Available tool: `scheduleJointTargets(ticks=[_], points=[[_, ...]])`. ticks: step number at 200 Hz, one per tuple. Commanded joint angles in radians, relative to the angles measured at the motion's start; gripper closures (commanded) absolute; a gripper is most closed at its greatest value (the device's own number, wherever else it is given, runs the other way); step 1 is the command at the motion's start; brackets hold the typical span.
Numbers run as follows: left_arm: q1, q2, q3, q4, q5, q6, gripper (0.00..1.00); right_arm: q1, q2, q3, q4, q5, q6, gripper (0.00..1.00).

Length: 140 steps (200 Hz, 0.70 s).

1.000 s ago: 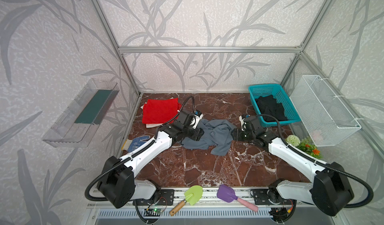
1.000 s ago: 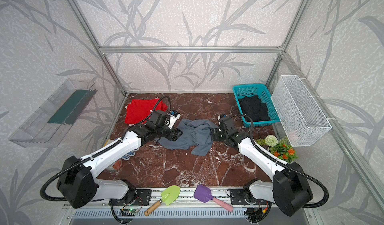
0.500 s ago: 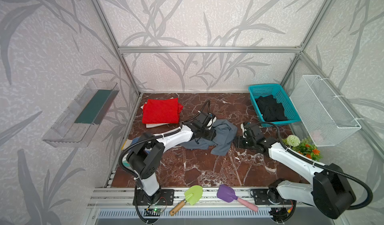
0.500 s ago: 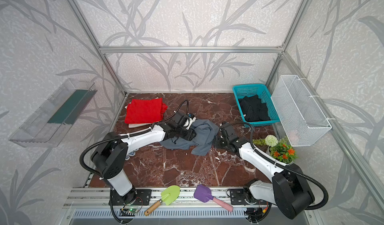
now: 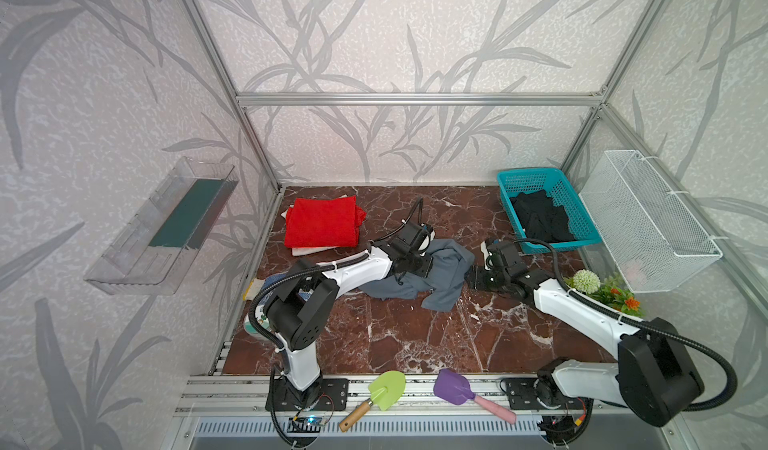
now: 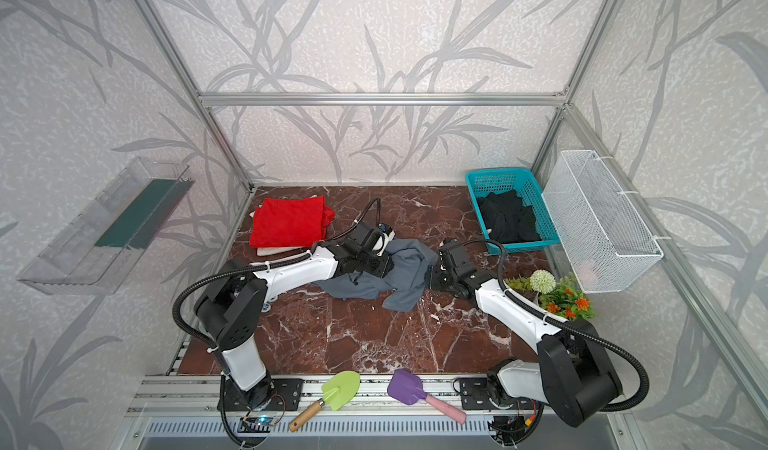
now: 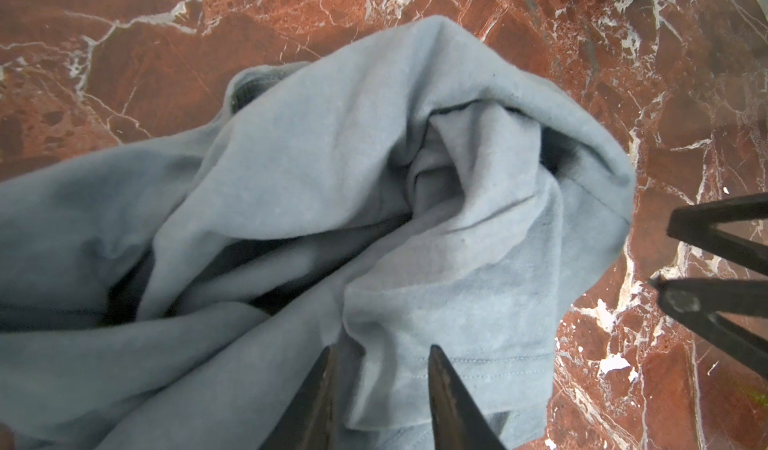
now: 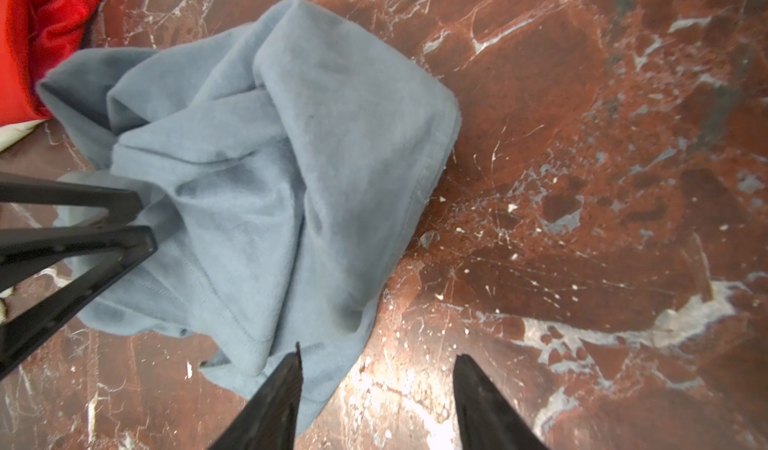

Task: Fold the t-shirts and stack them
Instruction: 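Grasp the grey t-shirt with both grippers at opposite edges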

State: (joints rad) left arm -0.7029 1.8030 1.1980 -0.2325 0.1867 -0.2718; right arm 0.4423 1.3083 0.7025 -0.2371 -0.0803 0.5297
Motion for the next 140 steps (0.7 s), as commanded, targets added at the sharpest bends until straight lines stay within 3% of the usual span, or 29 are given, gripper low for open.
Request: scheduleJointTargets(ticks=[1,30,55,80,104,140], points=[[-0.006,-0.001,0.01,-0.024,-0.026,-0.017,0.63,-0.012,0.043,0.036,0.061,-0.032,-0.013,0.44],[-0.006,-0.005,-0.007,-0.016,-0.023,-0.023,0.66,-0.018,0.105,0.057,0.107,-0.058,-0.016,0.51],[-0.008,-0.008,-0.004,-0.011,0.0,-0.023,0.88,-0.022,0.151,0.077,0.129,-0.082,-0.02,0.56],[-0.007,-0.019,0.001,-0.008,0.019,-0.02,1.0,-0.027,0.175,0.087,0.135,-0.113,-0.026,0.75],[-0.007,-0.052,0.005,-0.024,0.004,-0.017,1.0,-0.044,0.15,0.091,0.111,-0.126,-0.041,1.0],[-0.005,-0.182,-0.008,-0.061,-0.079,-0.009,1.0,-0.09,0.011,0.088,0.028,-0.094,-0.068,1.0]])
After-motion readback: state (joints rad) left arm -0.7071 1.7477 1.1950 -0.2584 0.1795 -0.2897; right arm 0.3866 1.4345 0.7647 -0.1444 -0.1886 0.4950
